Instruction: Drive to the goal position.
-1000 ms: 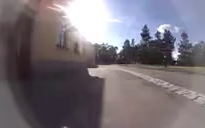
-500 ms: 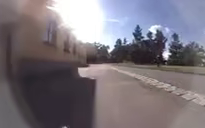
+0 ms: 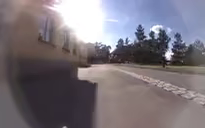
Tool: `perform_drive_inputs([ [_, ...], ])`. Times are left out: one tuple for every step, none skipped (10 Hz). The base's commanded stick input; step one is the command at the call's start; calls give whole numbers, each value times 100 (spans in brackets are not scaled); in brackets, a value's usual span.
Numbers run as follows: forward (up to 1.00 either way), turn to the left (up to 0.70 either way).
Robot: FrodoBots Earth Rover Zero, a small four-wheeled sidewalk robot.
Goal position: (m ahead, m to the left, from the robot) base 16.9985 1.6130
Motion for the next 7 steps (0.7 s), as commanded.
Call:
perform_drive_inputs([
  [100, -1],
  [100, -12],
  [100, -40],
  [100, -40],
  [100, -40],
  [100, -33],
  [100, -6],
])
